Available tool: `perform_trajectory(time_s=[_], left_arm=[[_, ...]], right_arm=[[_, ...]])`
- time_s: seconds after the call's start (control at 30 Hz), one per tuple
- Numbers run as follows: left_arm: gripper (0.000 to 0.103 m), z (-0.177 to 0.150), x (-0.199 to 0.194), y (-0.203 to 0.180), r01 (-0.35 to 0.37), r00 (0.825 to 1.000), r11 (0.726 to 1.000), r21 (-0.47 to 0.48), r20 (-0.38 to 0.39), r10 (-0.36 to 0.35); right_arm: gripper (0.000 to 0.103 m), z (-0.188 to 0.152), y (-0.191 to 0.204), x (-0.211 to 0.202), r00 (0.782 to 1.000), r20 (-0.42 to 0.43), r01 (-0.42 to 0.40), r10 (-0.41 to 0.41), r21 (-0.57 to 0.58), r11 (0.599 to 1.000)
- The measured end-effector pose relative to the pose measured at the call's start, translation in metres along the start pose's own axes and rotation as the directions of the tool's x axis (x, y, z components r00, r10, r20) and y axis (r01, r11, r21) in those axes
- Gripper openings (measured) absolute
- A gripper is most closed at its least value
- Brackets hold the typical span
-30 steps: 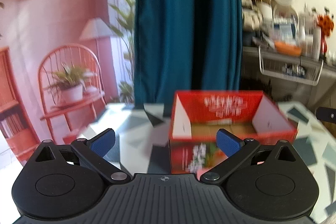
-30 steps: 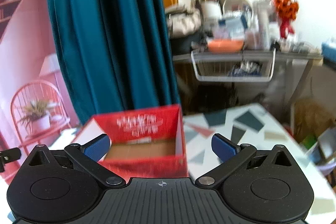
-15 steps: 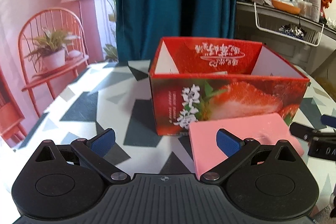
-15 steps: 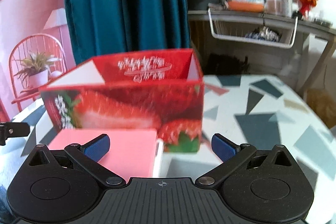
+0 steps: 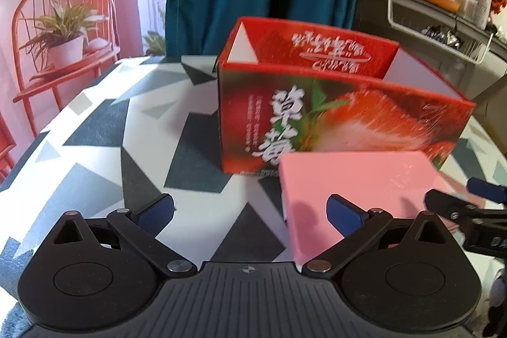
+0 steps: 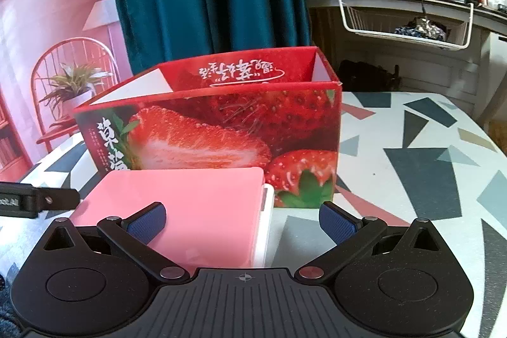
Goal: Organize rigid objects
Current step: 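Move the right tool to the pink flat case and close on it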
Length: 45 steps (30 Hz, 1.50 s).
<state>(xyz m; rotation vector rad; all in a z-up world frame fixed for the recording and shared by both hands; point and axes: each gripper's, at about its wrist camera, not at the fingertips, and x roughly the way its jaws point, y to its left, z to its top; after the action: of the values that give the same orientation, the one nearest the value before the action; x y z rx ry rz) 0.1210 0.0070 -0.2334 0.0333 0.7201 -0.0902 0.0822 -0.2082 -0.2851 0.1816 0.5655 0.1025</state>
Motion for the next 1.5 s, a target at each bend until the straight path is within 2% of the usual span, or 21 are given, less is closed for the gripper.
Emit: perform_trajectory(time_s=[0.13, 0.23, 0.3, 0.53, 0.63, 0.77, 0.9, 1.0, 1.13, 1.23, 1.3, 1.37, 1.4, 1.43, 1.5], left_arm=[[0.103, -0.001, 0.006, 0.01, -0.018, 1.0, 0.999, -0.042, -0.004, 0.018], [0.103, 0.001, 0.002, 0.014, 0.038, 0.999, 0.996, -0.084, 0.026, -0.036], [0.103, 0.001, -0.001, 0.012, 0.064, 0.996, 0.995, -0.08, 0.062, -0.059], [0.103, 0.003, 0.004, 0.009, 0.037, 0.999, 0.997, -0.071, 0.03, -0.035], [0.103, 0.002, 0.003, 0.012, 0.05, 0.998, 0.995, -0.082, 0.027, -0.048], [0.103, 0.001, 0.003, 0.008, 0.007, 1.0, 1.0, -0.026, 0.027, -0.006], [0.103, 0.003, 0.002, 0.008, 0.048, 0.999, 0.999, -0.008, 0.027, -0.048], [0.103, 0.006, 0.001, 0.006, 0.026, 1.0, 1.0, 0.015, 0.012, -0.026], [0.103, 0.007, 0.001, 0.013, 0.017, 1.0, 1.0, -0.026, 0.006, -0.016], [0.103, 0.008, -0.002, 0.015, -0.026, 0.999, 0.999, -0.033, 0.038, 0.027], [0.103, 0.009, -0.003, 0.014, -0.023, 0.999, 0.999, -0.034, 0.042, 0.025], [0.103, 0.009, -0.002, 0.012, -0.026, 0.999, 0.999, -0.031, 0.033, 0.027], [0.103, 0.009, -0.001, 0.011, -0.03, 0.999, 0.999, -0.03, 0.025, 0.031], [0.103, 0.009, -0.001, 0.011, -0.021, 1.0, 0.999, -0.035, 0.018, 0.021], [0.102, 0.01, 0.0, 0.012, 0.012, 1.0, 0.999, -0.042, 0.012, -0.012]], right_arm=[[0.103, -0.001, 0.0, 0.002, 1.0, 0.0, -0.001, 0.001, -0.004, 1.0], [0.103, -0.002, -0.001, 0.004, 1.0, -0.006, -0.004, 0.004, 0.0, 1.0], [0.103, -0.002, -0.001, 0.004, 1.0, -0.008, -0.022, 0.022, 0.005, 1.0], [0.103, -0.002, 0.004, 0.0, 0.999, 0.023, -0.048, 0.048, -0.024, 0.999], [0.103, -0.001, 0.003, -0.001, 0.999, 0.024, -0.047, 0.047, -0.021, 0.999], [0.103, -0.001, 0.003, -0.001, 0.998, 0.028, -0.047, 0.048, -0.022, 0.999], [0.103, -0.001, 0.003, -0.001, 0.999, 0.028, -0.046, 0.047, -0.022, 0.999], [0.103, -0.001, 0.003, -0.001, 0.999, 0.026, -0.046, 0.047, -0.021, 0.999], [0.103, 0.0, 0.004, -0.001, 0.999, 0.01, -0.037, 0.037, -0.021, 0.999], [0.103, 0.0, 0.003, 0.0, 1.0, 0.001, -0.021, 0.021, -0.017, 1.0], [0.102, -0.001, 0.003, 0.001, 1.0, -0.004, -0.013, 0.013, -0.024, 1.0], [0.098, -0.001, 0.004, 0.002, 1.0, -0.011, -0.025, 0.025, -0.035, 0.999], [0.093, -0.001, 0.004, 0.003, 0.999, -0.016, -0.033, 0.033, -0.041, 0.999], [0.085, -0.002, 0.005, 0.003, 0.999, -0.021, -0.04, 0.039, -0.049, 0.998], [0.081, -0.001, 0.005, 0.003, 0.998, -0.018, -0.055, 0.055, -0.053, 0.997]])
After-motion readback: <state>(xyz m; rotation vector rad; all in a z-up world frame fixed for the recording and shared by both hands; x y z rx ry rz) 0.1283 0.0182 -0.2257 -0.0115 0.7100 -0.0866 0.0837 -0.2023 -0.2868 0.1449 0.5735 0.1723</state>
